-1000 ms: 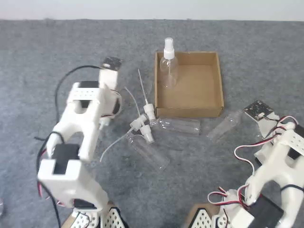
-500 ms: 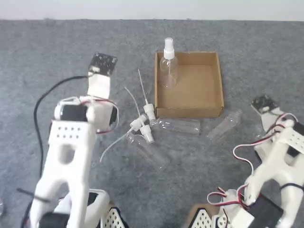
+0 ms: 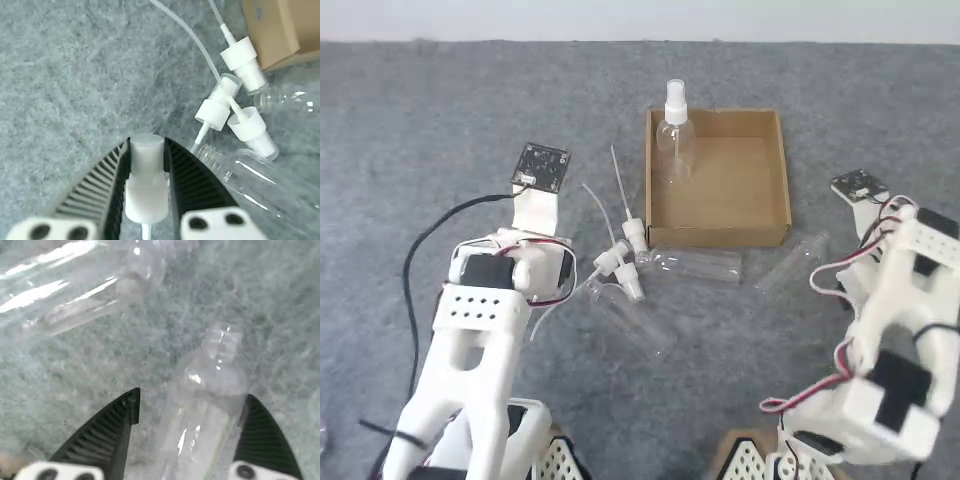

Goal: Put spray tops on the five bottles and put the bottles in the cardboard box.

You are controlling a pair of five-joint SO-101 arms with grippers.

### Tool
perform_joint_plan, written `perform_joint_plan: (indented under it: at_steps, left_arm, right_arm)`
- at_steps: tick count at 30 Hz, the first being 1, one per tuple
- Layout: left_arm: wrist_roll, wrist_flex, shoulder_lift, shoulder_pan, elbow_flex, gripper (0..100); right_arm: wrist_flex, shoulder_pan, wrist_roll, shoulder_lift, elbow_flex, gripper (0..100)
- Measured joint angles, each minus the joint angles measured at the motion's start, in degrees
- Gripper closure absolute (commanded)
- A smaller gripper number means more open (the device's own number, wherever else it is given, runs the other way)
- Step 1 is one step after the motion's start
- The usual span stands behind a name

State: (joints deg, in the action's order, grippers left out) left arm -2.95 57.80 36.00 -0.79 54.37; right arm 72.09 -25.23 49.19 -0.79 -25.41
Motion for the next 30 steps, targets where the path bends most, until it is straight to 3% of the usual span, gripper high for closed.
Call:
perform_joint_plan:
  at_steps: [12,21,30]
  left_arm:
    - [0.00,0.00,0.00,-0.09,0.00,99]
    - [0.00,0.00,0.00,-0.09,0.00,99]
    - [0.00,0.09,0.00,-0.09,-0.88,99]
  right_arm:
    - [0.00,-3.16,-0.09,11.69,6.95,76.8]
    - [-0.18,-3.25,0.88,13.71,6.95,98.3]
    - [4.40,-4.22,0.88,7.47,13.89,99.2]
